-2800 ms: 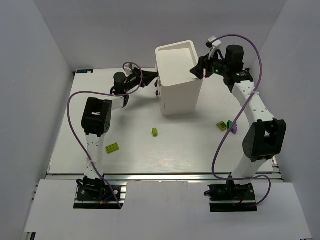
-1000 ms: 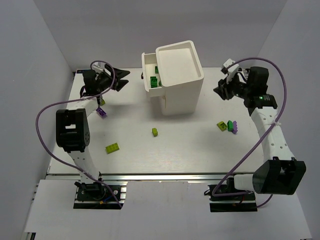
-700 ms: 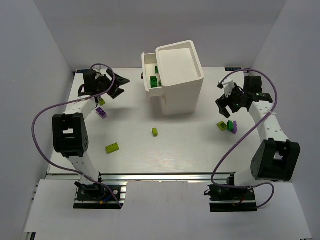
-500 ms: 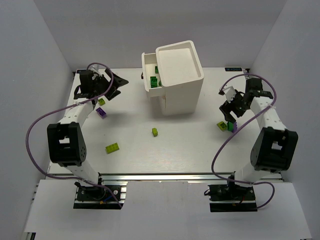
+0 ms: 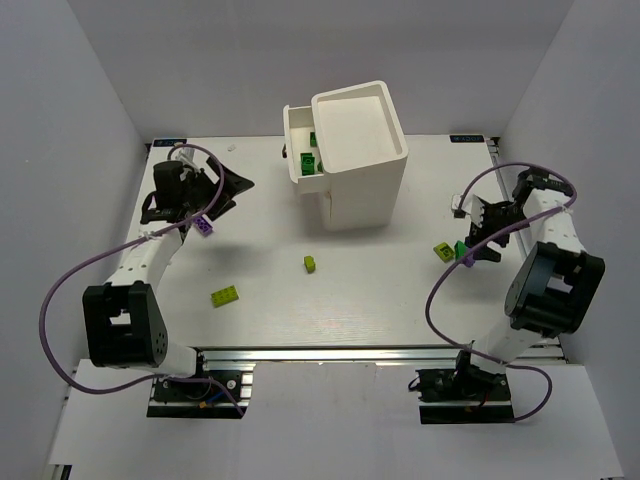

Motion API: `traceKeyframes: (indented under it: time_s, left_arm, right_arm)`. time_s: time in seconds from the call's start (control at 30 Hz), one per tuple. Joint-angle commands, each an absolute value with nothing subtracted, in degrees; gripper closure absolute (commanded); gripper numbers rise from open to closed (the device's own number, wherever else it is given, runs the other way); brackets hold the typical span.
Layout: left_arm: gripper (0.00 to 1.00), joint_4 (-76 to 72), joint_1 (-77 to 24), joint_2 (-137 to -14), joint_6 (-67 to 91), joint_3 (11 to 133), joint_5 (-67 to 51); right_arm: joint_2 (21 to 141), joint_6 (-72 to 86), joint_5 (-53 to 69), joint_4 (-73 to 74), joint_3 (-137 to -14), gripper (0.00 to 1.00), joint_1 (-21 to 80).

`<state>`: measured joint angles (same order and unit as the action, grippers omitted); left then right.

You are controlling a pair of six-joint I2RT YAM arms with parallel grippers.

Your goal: Sort the legos into containers by color

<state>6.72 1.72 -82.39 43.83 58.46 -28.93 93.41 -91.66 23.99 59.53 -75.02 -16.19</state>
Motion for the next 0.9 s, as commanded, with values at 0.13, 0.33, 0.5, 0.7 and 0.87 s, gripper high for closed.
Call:
traceKeyframes:
  time_s: [0.13, 0.33, 0.5, 0.7, 0.87]
  left_arm:
    - [0.02, 3.4, 1.8, -74.8, 42.5, 56.7, -30.1]
    - [0.02, -1.8, 1.8, -69.6, 44.2, 50.9, -30.0]
    - [0.02, -3.0, 1.8, -68.4, 45.4, 48.8, -30.1]
    - [0.02, -3.3, 1.8, -68.4, 45.5, 49.6, -30.8]
    - [0.02, -3.8, 1.8, -69.3, 45.8, 50.0, -31.5]
  right_arm:
    - [98.2, -109.4, 28.3, 58.7, -73.0, 0.11, -17.6]
    - [102.7, -109.1, 30.4, 61.4, -75.9, 0.11, -17.1]
    - [102.2, -108.5, 29.1, 56.1, -72.0, 0.11, -17.1]
    - [103.8, -105.6, 25.4, 50.6, -70.3, 0.11, -16.4]
    - [105.0, -105.4, 24.2, 49.7, -70.2, 0.11, -16.3]
